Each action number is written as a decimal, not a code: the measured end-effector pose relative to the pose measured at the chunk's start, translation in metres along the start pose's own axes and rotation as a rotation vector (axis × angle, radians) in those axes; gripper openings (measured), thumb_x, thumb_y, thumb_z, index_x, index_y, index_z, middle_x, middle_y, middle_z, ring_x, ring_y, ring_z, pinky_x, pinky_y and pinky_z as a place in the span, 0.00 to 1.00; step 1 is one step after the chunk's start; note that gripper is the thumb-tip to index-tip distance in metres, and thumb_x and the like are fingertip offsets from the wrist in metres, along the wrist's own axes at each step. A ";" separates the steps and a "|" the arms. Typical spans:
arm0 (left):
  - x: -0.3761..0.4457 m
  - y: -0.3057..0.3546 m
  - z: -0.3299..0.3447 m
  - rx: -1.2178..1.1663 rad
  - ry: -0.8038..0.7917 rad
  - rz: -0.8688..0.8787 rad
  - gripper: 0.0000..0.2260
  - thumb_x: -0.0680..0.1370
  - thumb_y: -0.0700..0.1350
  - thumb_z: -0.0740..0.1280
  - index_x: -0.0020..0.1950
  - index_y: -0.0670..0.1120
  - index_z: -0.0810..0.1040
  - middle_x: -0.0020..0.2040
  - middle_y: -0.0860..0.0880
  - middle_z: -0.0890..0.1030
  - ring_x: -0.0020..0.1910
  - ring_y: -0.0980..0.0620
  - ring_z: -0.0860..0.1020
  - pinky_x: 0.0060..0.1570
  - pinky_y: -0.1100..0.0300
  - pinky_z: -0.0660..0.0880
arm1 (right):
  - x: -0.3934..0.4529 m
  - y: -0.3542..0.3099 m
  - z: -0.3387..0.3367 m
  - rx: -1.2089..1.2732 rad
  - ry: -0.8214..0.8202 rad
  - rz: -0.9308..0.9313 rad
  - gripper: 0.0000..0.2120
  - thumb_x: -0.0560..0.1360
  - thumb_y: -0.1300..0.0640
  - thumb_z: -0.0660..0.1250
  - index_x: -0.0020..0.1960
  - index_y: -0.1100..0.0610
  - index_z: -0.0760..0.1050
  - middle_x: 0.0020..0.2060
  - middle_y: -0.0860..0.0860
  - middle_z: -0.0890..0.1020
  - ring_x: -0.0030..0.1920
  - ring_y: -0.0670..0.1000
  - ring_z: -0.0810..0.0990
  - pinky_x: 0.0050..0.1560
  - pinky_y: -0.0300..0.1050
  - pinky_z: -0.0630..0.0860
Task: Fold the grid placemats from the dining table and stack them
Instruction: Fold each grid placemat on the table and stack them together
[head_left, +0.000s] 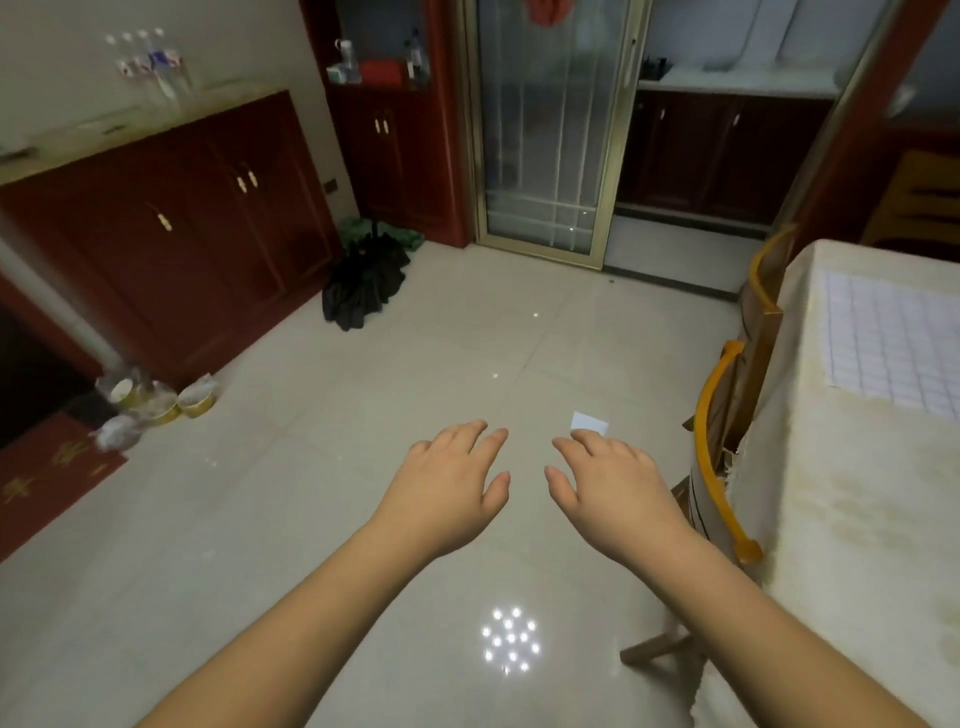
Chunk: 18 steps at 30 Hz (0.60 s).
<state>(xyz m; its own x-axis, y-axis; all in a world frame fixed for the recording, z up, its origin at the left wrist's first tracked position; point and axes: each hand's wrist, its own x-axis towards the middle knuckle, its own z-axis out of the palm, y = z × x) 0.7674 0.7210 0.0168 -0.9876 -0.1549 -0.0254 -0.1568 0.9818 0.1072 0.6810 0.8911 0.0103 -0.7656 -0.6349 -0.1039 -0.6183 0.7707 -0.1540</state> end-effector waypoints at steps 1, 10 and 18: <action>0.015 0.000 -0.005 0.007 0.013 0.015 0.25 0.82 0.56 0.52 0.79 0.53 0.56 0.78 0.51 0.59 0.76 0.52 0.59 0.70 0.54 0.60 | 0.011 0.006 -0.006 0.005 0.011 0.014 0.24 0.82 0.43 0.48 0.75 0.50 0.62 0.73 0.49 0.66 0.70 0.52 0.67 0.69 0.48 0.61; 0.148 -0.018 -0.031 0.013 0.055 0.104 0.22 0.82 0.56 0.53 0.77 0.54 0.60 0.77 0.51 0.61 0.75 0.51 0.60 0.67 0.53 0.63 | 0.116 0.037 -0.036 -0.016 0.077 0.131 0.24 0.82 0.43 0.49 0.73 0.50 0.64 0.70 0.49 0.70 0.69 0.52 0.69 0.67 0.49 0.62; 0.249 -0.068 -0.063 0.062 0.106 0.210 0.22 0.82 0.56 0.52 0.76 0.54 0.61 0.76 0.50 0.64 0.74 0.50 0.63 0.65 0.53 0.64 | 0.221 0.044 -0.056 -0.011 0.107 0.243 0.24 0.82 0.43 0.49 0.74 0.50 0.63 0.71 0.49 0.68 0.70 0.52 0.67 0.69 0.49 0.61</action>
<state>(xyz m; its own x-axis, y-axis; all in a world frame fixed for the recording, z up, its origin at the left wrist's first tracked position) 0.5313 0.6087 0.0662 -0.9943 0.0461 0.0959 0.0500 0.9980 0.0381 0.4743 0.7880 0.0352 -0.9058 -0.4225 -0.0322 -0.4157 0.9007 -0.1267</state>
